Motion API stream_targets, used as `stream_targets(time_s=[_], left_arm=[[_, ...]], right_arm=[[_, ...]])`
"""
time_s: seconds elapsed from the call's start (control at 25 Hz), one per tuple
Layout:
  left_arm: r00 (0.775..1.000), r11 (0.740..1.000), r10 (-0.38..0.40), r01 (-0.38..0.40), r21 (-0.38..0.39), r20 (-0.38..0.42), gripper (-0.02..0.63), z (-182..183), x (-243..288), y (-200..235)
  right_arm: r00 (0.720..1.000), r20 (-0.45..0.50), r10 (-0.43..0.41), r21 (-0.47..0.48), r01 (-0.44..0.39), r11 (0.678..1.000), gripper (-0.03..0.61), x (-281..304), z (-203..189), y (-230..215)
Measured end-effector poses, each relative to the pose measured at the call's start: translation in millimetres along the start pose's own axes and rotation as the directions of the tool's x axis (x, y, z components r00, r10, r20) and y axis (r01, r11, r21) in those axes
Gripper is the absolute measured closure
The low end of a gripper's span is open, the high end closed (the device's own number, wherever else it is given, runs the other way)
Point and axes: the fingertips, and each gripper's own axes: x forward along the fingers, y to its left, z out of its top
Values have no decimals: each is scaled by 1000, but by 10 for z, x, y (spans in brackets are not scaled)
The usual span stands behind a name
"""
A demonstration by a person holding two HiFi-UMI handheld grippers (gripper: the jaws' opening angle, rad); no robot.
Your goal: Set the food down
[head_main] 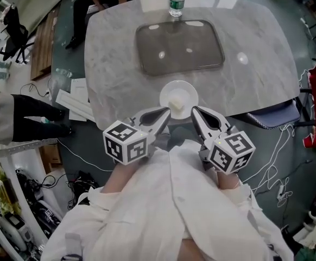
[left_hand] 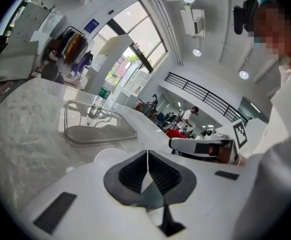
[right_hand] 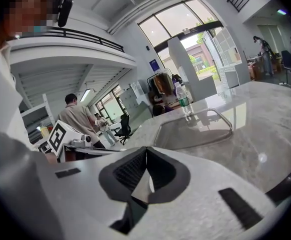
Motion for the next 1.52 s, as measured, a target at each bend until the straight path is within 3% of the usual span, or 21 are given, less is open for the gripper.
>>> stream_targets(time_s=[0.4, 0.76, 1.12, 1.52], left_arm=[[997, 993, 77, -78, -87, -6, 594, -56, 104, 93], [996, 984, 78, -83, -159, -39, 594, -245, 173, 201], [991, 959, 114, -127, -254, -67, 594, -492, 225, 504], [981, 935, 144, -178, -307, -129, 592, -813, 271, 713]], right_arm=[[996, -76, 38, 25, -36, 999, 577, 70, -17, -237], [985, -166, 38, 66, -27, 997, 576, 175, -239, -407], [968, -250, 21, 100, 4, 995, 575, 232, -581, -570], [958, -285, -26, 152, 72, 986, 575, 372, -854, -752]])
